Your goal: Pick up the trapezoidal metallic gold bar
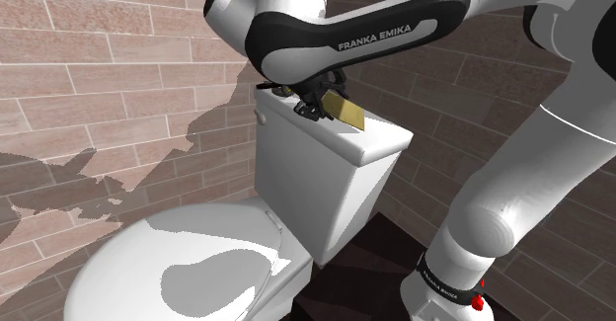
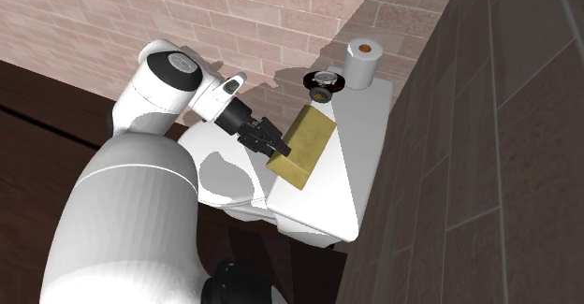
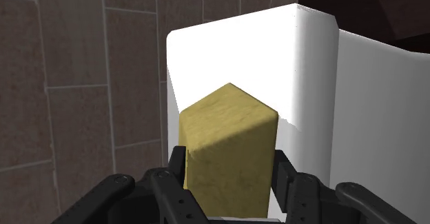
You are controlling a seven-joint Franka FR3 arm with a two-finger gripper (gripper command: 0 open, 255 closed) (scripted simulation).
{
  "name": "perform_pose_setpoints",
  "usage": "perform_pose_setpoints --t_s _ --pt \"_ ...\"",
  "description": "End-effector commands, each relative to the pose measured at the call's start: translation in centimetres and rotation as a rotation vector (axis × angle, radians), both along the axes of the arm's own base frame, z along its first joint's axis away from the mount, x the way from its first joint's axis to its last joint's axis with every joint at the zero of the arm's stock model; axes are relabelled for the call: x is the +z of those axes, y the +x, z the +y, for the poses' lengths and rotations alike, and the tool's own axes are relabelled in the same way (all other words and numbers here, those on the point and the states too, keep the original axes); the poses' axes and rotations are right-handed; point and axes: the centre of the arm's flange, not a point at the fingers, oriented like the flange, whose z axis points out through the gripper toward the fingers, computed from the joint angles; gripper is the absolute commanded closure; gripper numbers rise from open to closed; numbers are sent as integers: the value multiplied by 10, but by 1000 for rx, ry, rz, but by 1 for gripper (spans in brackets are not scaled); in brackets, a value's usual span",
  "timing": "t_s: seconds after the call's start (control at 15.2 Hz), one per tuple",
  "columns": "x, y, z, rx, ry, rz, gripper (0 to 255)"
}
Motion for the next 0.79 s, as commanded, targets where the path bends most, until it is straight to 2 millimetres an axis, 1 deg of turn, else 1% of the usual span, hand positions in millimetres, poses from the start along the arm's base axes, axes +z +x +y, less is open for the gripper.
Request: perform_pose_setpoints --t_s 0.0,0.73 --pt "4 1 0 0 1 0 255" --pt "62 1 0 0 1 0 255"
